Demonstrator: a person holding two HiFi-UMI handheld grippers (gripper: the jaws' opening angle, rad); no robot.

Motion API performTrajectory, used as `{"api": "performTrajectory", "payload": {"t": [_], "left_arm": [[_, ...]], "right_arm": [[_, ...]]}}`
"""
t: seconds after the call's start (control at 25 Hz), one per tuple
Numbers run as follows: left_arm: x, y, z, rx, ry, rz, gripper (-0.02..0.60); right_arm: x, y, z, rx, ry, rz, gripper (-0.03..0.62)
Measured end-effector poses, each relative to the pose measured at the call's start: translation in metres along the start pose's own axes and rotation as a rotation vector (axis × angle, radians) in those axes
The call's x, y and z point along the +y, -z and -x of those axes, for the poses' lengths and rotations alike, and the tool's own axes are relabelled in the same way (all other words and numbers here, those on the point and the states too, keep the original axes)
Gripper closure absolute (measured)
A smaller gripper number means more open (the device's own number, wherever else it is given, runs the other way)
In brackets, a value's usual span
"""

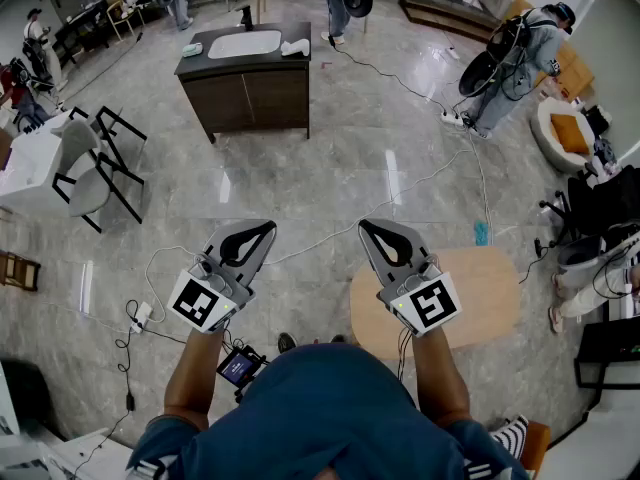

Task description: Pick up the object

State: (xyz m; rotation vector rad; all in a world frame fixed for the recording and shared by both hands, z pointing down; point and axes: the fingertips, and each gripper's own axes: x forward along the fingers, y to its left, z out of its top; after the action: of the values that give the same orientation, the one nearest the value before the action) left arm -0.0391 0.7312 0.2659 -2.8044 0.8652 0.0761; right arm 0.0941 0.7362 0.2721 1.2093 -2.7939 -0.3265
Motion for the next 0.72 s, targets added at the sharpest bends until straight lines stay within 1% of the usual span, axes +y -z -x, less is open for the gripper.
{"api": "performTrajectory", "payload": {"t": [0.12,0.36,0.48,0.72], "left_arm": [[0.001,-0.002,-0.001,-0.011,0.007,0.007,0.578],[0.008,0.003,0.003,0.012,-0.002,0.019,0.578],[0.010,0.004,0.009,0.004,-0.003,0.019,0.578],[0.020,0.008,0.022,-0.001,-0.003,0.028,0.578]], "right_arm": [[-0.002,0.000,-0.002,-0.001,0.003,-0.002,0.580],[-0.002,-0.003,-0.006,0.000,0.008,-0.005,0.580],[0.003,-0.003,-0.008,0.004,0.016,-0.022,0.580],[0.015,-0.002,-0.018,0.005,0.019,-0.020,0.580]]}}
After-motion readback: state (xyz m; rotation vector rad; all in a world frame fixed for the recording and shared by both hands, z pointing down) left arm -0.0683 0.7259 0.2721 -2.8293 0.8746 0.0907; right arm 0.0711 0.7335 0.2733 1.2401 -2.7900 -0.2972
